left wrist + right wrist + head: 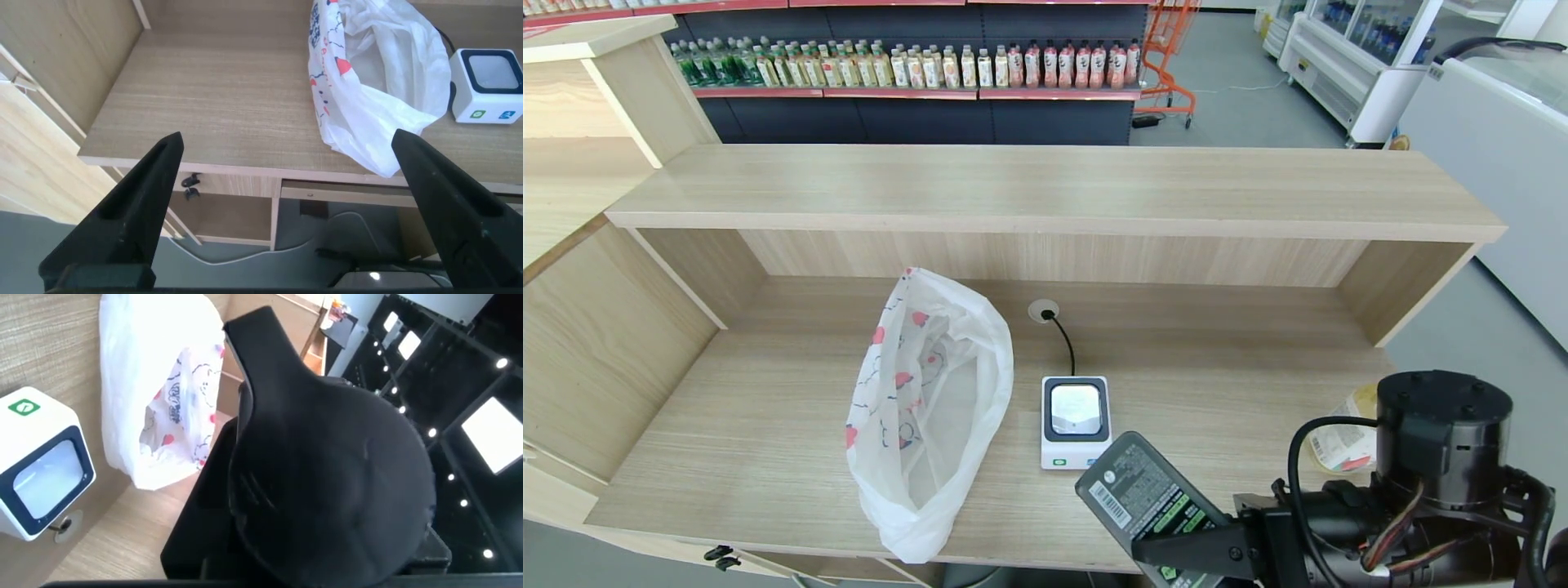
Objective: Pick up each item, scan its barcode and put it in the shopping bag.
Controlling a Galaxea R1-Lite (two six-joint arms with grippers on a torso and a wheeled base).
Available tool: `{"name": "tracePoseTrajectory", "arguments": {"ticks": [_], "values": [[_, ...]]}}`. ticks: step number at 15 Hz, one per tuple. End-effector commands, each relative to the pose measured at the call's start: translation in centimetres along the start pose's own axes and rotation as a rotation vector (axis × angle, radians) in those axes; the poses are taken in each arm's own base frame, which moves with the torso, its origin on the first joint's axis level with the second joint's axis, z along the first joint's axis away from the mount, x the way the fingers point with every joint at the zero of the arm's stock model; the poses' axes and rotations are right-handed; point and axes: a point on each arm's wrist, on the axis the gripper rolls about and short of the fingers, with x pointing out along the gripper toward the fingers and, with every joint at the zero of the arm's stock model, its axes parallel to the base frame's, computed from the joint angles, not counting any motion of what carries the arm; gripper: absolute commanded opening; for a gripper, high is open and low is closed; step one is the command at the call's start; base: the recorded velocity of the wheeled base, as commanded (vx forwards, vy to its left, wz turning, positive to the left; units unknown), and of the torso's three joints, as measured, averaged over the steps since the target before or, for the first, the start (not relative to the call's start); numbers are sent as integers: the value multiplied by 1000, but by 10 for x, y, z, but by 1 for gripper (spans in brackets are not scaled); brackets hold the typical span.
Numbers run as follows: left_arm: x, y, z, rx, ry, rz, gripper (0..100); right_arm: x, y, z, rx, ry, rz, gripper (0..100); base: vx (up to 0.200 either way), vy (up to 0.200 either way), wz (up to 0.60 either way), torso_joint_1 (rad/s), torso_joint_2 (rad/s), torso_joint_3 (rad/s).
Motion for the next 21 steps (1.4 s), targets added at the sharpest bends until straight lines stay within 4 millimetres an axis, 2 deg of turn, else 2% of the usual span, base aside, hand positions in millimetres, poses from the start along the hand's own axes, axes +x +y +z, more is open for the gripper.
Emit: {"name": "tracePoseTrajectory", "arguments": {"ticks": [1, 2, 3, 4, 5, 6, 7, 8, 10, 11, 12, 14, 16, 18, 19, 21], "values": [[0, 0, 0, 0, 0, 0, 100, 1, 0, -1, 96, 0, -1, 0, 0, 0, 0, 0, 0, 0], [0, 0, 0, 0, 0, 0, 100, 1, -2, -5, 240, 14, -8, 0, 0, 0, 0, 0, 0, 0], [0, 0, 0, 0, 0, 0, 100, 4, -7, -18, 424, 43, -32, 0, 0, 0, 0, 0, 0, 0], [0, 0, 0, 0, 0, 0, 100, -3, -23, -38, 557, 153, -63, 0, 0, 0, 0, 0, 0, 0], [0, 0, 0, 0, 0, 0, 100, -23, -34, -49, 649, 289, -63, 0, 0, 0, 0, 0, 0, 0], [0, 0, 0, 0, 0, 0, 100, -34, -36, -48, 732, 341, -53, 0, 0, 0, 0, 0, 0, 0], [0, 0, 0, 0, 0, 0, 100, -46, -46, -41, 959, 356, -64, 0, 0, 0, 0, 0, 0, 0], [0, 0, 0, 0, 0, 0, 100, -57, -58, -44, 1138, 421, -116, 0, 0, 0, 0, 0, 0, 0], [0, 0, 0, 0, 0, 0, 100, -80, -62, -47, 1607, 759, -304, 0, 0, 0, 0, 0, 0, 0], [0, 0, 0, 0, 0, 0, 100, -83, -61, -47, 1889, 861, -466, 0, 0, 0, 0, 0, 0, 0], [0, 0, 0, 0, 1, 0, 100, -80, -52, -48, 2143, 960, -596, 0, 0, 0, 0, 0, 0, 0], [0, 0, 0, 0, 0, 0, 100, -75, -18, -46, 2554, 1125, -719, 0, 0, 0, 0, 0, 0, 0], [0, 0, 0, 0, 0, 0, 100, -70, -4, -44, 2776, 1081, -732, 0, 0, 0, 0, 0, 0, 0], [0, 0, 0, 0, 0, 0, 100, -65, 6, -43, 2847, 1088, -709, 0, 0, 0, 0, 0, 0, 0], [0, 0, 0, 0, 0, 0, 100, -63, 11, -44, -2862, -1077, 694, 0, 0, 0, 0, 0, 0, 0], [0, 0, 0, 0, 0, 0, 100, -59, 11, -49, -2889, -1018, 672, 0, 0, 0, 0, 0, 0, 0]]}}
